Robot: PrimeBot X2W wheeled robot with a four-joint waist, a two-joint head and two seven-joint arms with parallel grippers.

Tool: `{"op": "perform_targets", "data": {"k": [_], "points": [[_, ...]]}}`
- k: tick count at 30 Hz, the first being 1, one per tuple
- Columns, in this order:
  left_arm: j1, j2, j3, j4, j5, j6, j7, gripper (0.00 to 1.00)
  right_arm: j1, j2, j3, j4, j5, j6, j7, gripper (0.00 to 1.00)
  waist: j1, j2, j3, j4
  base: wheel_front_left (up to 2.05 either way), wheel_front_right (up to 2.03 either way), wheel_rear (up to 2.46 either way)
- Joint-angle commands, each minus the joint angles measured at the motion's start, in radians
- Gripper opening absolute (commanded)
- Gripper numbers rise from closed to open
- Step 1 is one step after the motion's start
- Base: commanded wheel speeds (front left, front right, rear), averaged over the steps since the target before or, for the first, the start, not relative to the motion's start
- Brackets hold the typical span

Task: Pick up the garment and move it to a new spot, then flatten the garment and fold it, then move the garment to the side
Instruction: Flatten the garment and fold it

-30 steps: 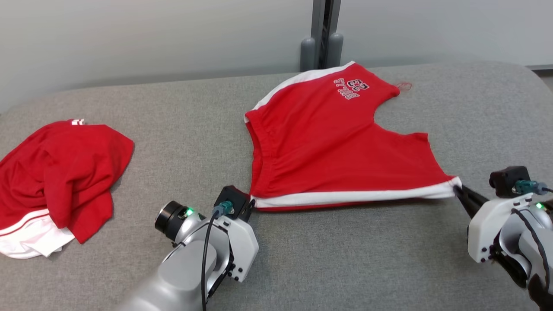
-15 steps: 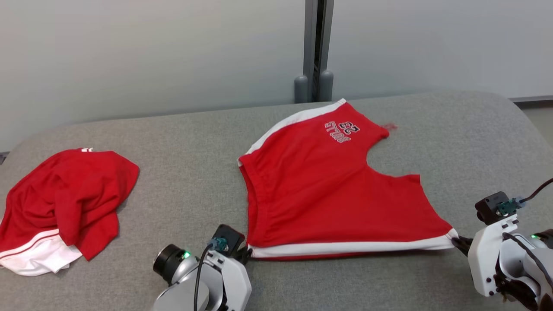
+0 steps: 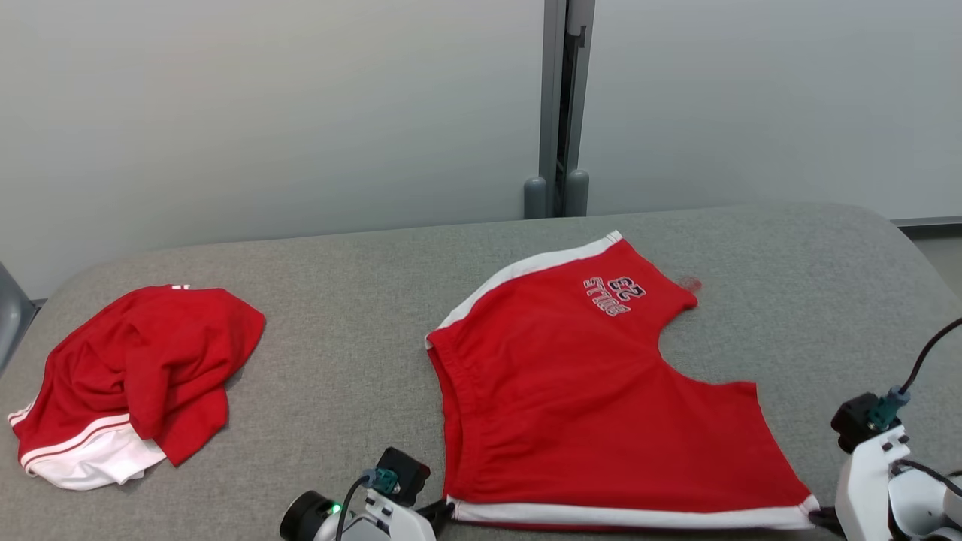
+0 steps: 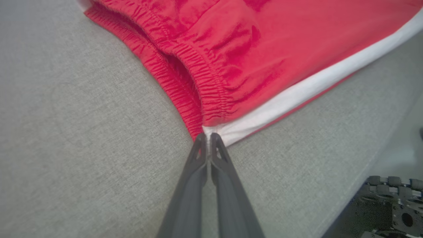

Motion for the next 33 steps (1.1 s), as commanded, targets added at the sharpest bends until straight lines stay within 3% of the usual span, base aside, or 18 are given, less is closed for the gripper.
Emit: {"op": "perform_targets", "data": {"k": [1, 6, 12, 20, 25, 33], "points": [[0.015, 0.016, 0.002, -0.005, -0.01, -0.003, 0.002, 0.0, 0.018, -0.019, 0.001, -0.015, 0.02, -0.001, 0.022, 0.0, -0.0001, -0.0001, -0.007, 0.002, 0.0, 0.0, 0.0], [0.058, 0.051, 0.001, -0.081, -0.052, -0.008, 0.053, 0.0, 0.047, -0.074, 0.001, -0.102, 0.079, 0.0, 0.094, 0.0, -0.0001, -0.0001, -0.021, 0.005, 0.0, 0.0, 0.0], [0.105, 0.135, 0.0, -0.232, -0.108, -0.006, 0.152, 0.0, 0.078, -0.123, 0.001, -0.17, 0.088, 0.0, 0.151, 0.0, -0.0001, -0.0001, -0.034, 0.005, 0.0, 0.0, 0.0], [0.156, 0.226, -0.001, -0.413, -0.109, -0.007, 0.252, 0.0, 0.12, -0.169, 0.001, -0.233, 0.147, 0.0, 0.225, 0.0, -0.0001, -0.0001, -0.047, 0.004, 0.0, 0.0, 0.0], [0.169, 0.244, 0.014, -0.476, -0.136, 0.0, 0.261, 0.0, 0.122, -0.177, 0.001, -0.243, 0.163, 0.0, 0.21, 0.0, -0.0001, -0.0001, -0.046, 0.003, 0.0, 0.0, 0.0], [0.157, 0.271, 0.105, -0.585, -0.221, 0.034, 0.239, 0.0, 0.075, -0.158, -0.061, -0.234, 0.217, 0.0, 0.086, 0.0, -0.0001, -0.0001, -0.022, 0.004, 0.0, 0.0, 0.0]]}}
